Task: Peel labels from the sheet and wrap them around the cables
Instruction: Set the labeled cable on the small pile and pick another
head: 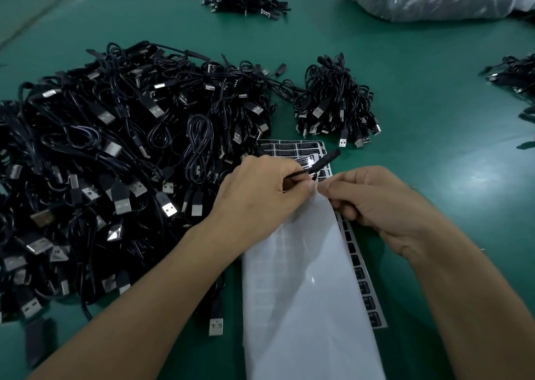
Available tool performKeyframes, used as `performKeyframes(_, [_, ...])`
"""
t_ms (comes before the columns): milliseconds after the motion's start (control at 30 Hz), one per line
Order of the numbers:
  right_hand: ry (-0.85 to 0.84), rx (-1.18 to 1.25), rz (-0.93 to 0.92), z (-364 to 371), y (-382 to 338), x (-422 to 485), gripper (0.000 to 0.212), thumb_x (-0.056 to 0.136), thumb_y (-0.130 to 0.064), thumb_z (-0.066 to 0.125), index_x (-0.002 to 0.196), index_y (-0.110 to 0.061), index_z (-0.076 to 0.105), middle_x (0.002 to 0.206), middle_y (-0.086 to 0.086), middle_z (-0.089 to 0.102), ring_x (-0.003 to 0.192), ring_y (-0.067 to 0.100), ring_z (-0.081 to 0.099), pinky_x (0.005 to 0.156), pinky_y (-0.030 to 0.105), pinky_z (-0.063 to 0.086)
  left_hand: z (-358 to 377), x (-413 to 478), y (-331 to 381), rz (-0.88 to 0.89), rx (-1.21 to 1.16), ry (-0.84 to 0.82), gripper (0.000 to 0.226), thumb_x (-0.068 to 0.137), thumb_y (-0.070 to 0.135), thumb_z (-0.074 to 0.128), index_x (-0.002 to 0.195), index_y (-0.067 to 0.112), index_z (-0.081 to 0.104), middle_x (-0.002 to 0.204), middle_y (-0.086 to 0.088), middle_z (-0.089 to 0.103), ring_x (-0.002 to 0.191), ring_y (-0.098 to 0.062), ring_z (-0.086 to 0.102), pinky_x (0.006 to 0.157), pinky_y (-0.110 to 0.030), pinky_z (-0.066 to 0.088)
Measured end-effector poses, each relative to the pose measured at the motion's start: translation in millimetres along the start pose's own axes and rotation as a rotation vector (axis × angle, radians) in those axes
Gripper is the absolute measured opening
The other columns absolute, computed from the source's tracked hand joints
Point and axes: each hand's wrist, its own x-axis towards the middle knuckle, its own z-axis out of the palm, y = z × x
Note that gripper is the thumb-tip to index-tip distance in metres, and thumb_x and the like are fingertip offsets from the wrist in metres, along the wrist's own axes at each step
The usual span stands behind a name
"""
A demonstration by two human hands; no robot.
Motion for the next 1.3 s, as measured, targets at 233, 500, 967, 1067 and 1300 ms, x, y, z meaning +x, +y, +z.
performKeyframes(233, [0.194,-0.258,-0.088,-1,7,2,0.022,0.087,-0.025,0.07,0.066,-0.019,0.071,0.045,-0.008,0.054,0.041,0.002,0.044,0.056,0.025,0.042,-8,4,3,-0.041,-0.145,0.289,0.019,0.094,0.016,0.062,0.076,0.012,0.066,0.06,0.003,0.064,0.051,-0.013,0.056,0.048,-0.025,0.047])
performKeyframes(500, [0.208,-0.272,-0.161,4,4,-3,0.018,0.086,-0.034,0.076,0.072,-0.025,0.071,0.057,-0.004,0.068,0.045,0.006,0.055,0.06,0.032,0.05,-45,9,2,-0.304,-0.587,0.44,0.018,0.095,0.013,0.061,0.077,0.01,0.06,0.048,0.012,0.04,0.038,-0.003,0.03,0.035,-0.013,0.026])
performKeyframes(967, [0.205,-0.29,-0.178,20,4,-2,0.024,0.089,-0.027,0.073,0.067,-0.019,0.069,0.051,0.0,0.063,0.041,0.004,0.05,0.048,0.02,0.042,-47,-14,-8,-0.252,-0.491,0.332,0.016,0.093,0.018,0.065,0.085,0.005,0.067,0.045,0.015,0.041,0.04,-0.002,0.032,0.041,-0.014,0.031])
performKeyframes(1067, [0.223,-0.315,-0.189,22,4,-2,0.025,0.088,-0.026,0.074,0.065,-0.02,0.067,0.045,-0.007,0.057,0.038,0.001,0.042,0.041,0.009,0.036,-38,-16,-9,-0.24,-0.475,0.327,0.015,0.092,0.019,0.067,0.078,0.014,0.07,0.06,-0.013,0.06,0.053,-0.008,0.05,0.053,-0.026,0.047])
performKeyframes(1300, [0.419,-0.468,-0.292,19,-1,-7,0.02,0.084,-0.045,0.07,0.087,-0.029,0.059,0.059,-0.009,0.055,0.056,0.006,0.052,0.056,0.03,0.041,-27,-25,-10,-0.088,-0.32,0.299,0.029,0.095,0.022,0.065,0.073,0.04,0.072,0.056,-0.01,0.053,0.048,-0.024,0.041,0.043,-0.036,0.042])
